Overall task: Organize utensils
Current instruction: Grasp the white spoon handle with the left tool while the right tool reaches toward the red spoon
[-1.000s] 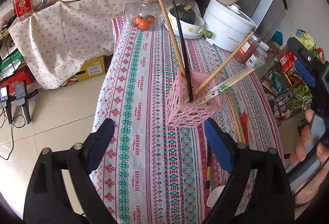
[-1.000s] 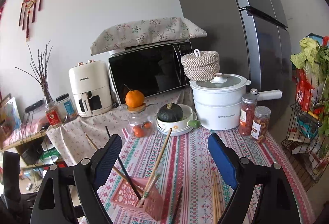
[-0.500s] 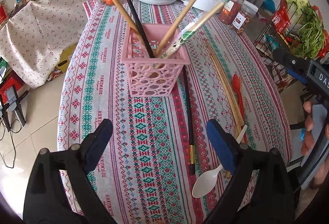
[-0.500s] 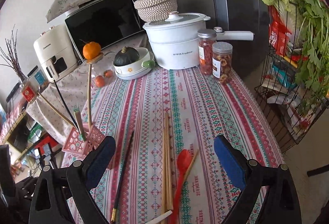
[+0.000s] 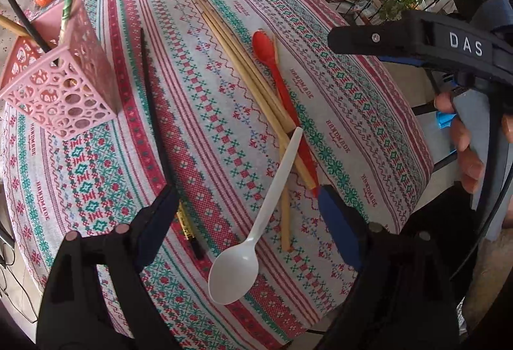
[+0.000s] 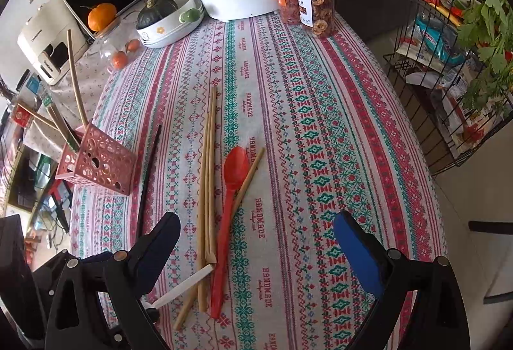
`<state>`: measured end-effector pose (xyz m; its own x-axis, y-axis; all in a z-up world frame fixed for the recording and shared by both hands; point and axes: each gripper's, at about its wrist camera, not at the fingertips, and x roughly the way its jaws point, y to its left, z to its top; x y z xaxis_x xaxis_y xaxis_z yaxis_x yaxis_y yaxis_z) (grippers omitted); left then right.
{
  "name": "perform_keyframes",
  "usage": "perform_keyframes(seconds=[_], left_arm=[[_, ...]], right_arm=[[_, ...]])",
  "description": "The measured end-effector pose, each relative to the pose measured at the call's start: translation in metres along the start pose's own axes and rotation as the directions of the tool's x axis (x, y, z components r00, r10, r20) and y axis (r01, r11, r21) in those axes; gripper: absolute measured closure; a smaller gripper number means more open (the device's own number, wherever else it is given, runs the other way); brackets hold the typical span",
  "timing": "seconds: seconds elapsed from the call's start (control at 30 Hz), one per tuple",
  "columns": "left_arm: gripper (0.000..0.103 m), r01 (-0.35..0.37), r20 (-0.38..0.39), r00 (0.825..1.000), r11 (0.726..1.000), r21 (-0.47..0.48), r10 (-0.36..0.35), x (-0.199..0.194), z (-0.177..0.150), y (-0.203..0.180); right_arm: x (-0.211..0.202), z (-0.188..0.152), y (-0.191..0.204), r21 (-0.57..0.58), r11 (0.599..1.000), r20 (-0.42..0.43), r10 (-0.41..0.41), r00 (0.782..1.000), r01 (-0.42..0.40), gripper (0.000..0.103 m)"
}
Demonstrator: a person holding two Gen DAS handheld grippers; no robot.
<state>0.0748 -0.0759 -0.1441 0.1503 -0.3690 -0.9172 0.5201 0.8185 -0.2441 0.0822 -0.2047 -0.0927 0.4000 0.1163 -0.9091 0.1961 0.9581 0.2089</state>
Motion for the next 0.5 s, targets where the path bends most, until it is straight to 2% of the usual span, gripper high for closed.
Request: perform_keyframes(seconds=[0.03, 0.1, 0.17, 0.37, 0.43, 0.5], left_arm=[[0.023, 0.021, -0.013, 1.000, 1.000, 0.009, -0.021, 0.003, 0.001, -0.004], [0.037, 0.069, -0.044, 0.997, 0.998, 0.015, -0.068, 0.010, 0.003, -0.009], [0.046, 0.087, -0.071, 0.994, 0.996, 0.016, -0.086, 0.016, 0.004, -0.011], [0.070, 0.064, -0.115, 0.991, 0.998, 0.029, -0.060, 0.028, 0.006, -0.014], [0.075, 0.057, -0.124, 0.991, 0.998, 0.028, -0.053, 0.030, 0.004, -0.013], [0.089, 0.056, -0.123, 0.991, 0.998, 0.026, -0.052, 0.030, 0.005, -0.013]], right_arm=[[-0.001, 0.000, -0.002, 0.004, 1.000, -0.002, 0.000, 1.000, 0.000, 0.005], [-0.002, 0.000, -0.007, 0.009, 1.000, -0.002, 0.000, 1.000, 0.000, 0.005], [-0.004, 0.000, -0.012, 0.017, 1.000, -0.001, 0.000, 1.000, 0.000, 0.005], [-0.005, 0.000, -0.019, 0.043, 0.999, -0.009, 0.018, 1.000, -0.018, 0.005], [-0.004, 0.001, -0.019, 0.045, 0.999, -0.013, 0.025, 1.000, -0.024, 0.005], [-0.003, 0.001, -0.018, 0.044, 0.999, -0.016, 0.027, 1.000, -0.027, 0.005]])
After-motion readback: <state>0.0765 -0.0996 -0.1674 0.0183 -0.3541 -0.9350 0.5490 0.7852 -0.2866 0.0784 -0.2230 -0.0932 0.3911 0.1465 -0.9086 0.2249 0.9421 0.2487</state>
